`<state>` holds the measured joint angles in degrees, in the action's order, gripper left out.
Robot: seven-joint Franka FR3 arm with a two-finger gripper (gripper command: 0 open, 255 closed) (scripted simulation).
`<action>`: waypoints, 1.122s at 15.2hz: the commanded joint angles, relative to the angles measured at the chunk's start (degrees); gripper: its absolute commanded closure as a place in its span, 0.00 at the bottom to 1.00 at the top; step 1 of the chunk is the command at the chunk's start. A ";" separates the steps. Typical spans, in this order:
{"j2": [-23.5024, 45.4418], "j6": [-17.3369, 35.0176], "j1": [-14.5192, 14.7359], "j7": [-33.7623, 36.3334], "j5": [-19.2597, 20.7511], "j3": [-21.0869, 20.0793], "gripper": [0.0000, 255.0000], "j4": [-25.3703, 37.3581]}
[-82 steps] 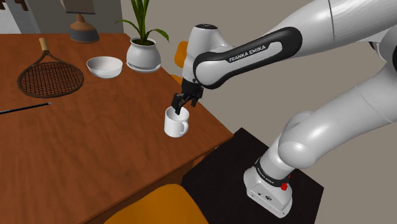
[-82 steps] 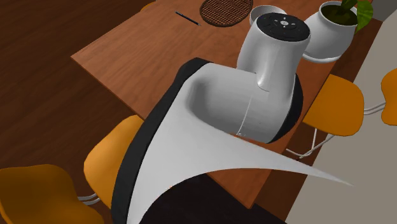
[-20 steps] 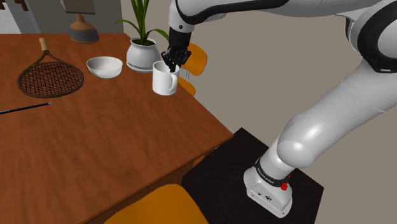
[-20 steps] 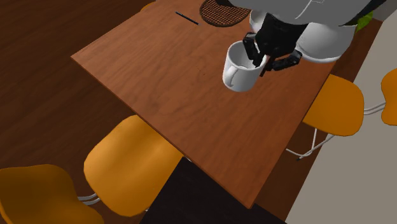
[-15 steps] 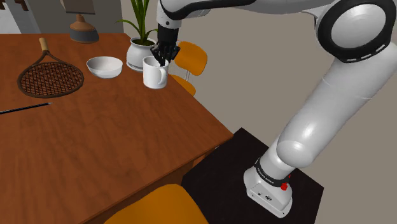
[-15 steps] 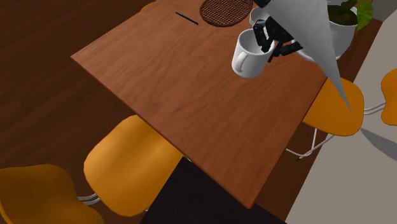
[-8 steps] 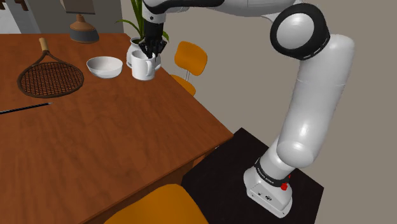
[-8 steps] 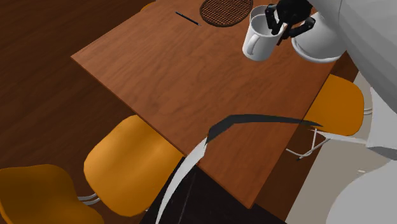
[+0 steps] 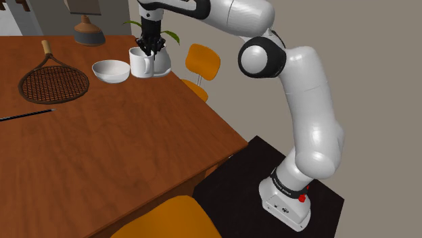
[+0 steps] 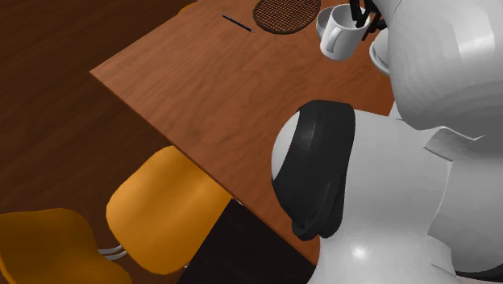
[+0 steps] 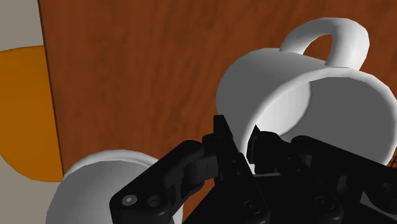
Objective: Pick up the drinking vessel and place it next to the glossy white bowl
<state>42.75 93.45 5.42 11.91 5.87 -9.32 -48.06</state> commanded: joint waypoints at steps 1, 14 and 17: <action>0.59 1.29 0.09 0.17 0.07 0.03 1.00 -0.64; -1.37 12.74 -0.93 0.57 0.04 -0.02 1.00 -14.11; -1.21 14.94 -1.05 0.65 0.10 0.02 1.00 -16.16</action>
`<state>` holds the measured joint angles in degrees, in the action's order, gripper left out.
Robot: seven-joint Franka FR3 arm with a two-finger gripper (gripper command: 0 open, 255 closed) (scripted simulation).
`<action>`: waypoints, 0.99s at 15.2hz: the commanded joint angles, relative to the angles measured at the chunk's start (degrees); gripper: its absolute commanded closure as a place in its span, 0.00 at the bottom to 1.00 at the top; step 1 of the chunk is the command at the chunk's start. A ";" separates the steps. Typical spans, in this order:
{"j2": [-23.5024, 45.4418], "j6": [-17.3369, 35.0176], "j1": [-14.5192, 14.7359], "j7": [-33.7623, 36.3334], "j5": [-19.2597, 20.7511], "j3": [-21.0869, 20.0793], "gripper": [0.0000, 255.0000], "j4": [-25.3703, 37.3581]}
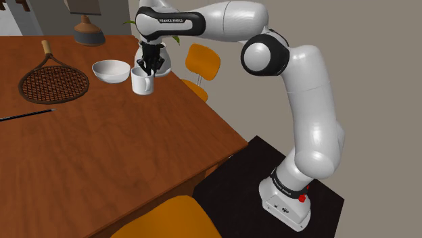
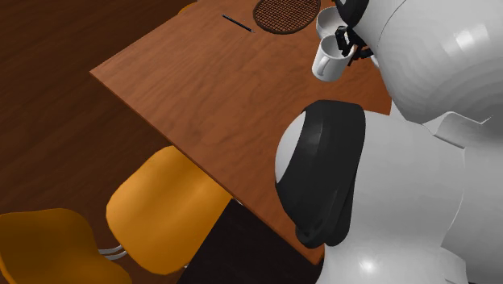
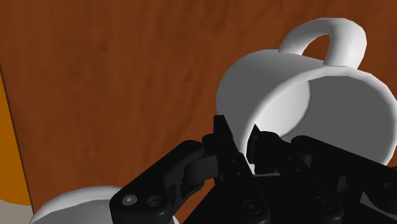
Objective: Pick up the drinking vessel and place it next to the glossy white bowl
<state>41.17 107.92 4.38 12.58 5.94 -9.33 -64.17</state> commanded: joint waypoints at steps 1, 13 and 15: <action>0.47 1.18 -0.04 0.00 0.06 0.04 1.00 -0.65; 1.20 4.42 -0.14 0.13 0.20 0.14 1.00 -3.17; 1.21 4.42 -0.14 0.13 0.20 0.14 0.00 -3.16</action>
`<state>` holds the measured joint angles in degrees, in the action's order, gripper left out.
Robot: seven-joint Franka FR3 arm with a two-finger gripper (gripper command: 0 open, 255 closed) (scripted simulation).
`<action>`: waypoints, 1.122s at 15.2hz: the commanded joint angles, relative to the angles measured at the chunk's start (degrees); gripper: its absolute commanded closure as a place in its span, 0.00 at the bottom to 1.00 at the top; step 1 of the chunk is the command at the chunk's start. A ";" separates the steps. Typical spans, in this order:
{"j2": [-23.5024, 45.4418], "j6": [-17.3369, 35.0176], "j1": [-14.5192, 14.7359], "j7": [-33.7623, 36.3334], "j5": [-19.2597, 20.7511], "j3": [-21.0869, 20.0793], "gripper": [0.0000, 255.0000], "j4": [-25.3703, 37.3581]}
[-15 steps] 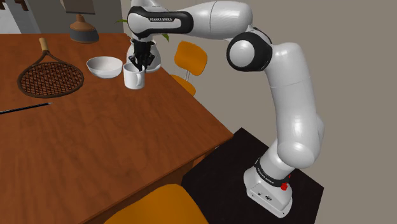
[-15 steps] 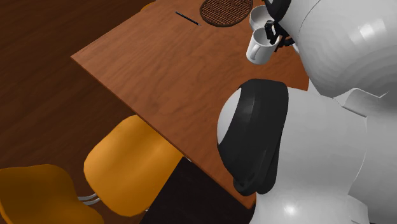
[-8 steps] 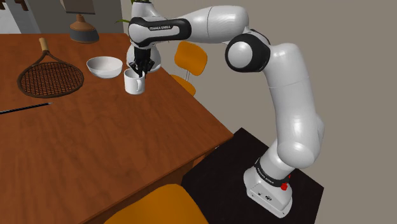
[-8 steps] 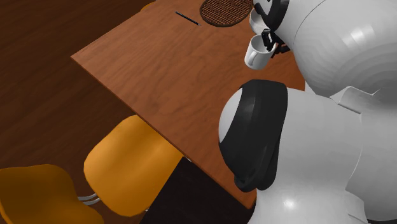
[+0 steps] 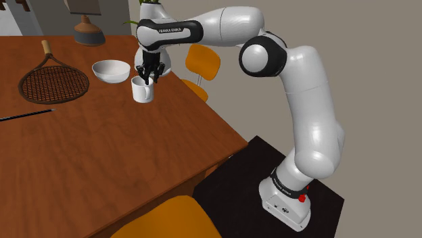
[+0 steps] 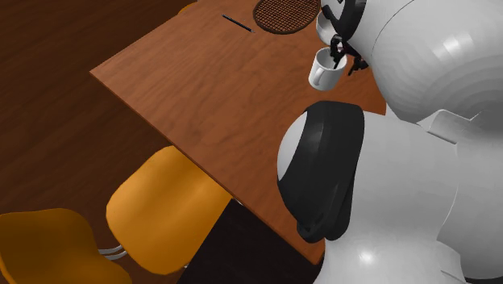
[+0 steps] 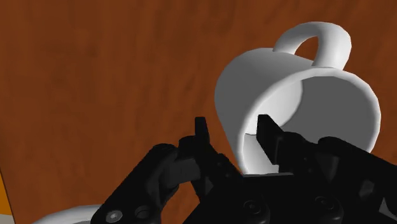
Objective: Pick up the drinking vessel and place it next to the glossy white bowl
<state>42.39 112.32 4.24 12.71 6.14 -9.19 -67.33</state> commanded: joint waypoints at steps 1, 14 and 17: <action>0.00 0.00 0.00 0.00 0.00 0.00 0.00 0.02; -1.84 -6.03 0.10 -0.26 -0.30 -0.19 0.00 4.24; -1.84 -6.03 0.10 -0.26 -0.30 -0.19 0.00 4.24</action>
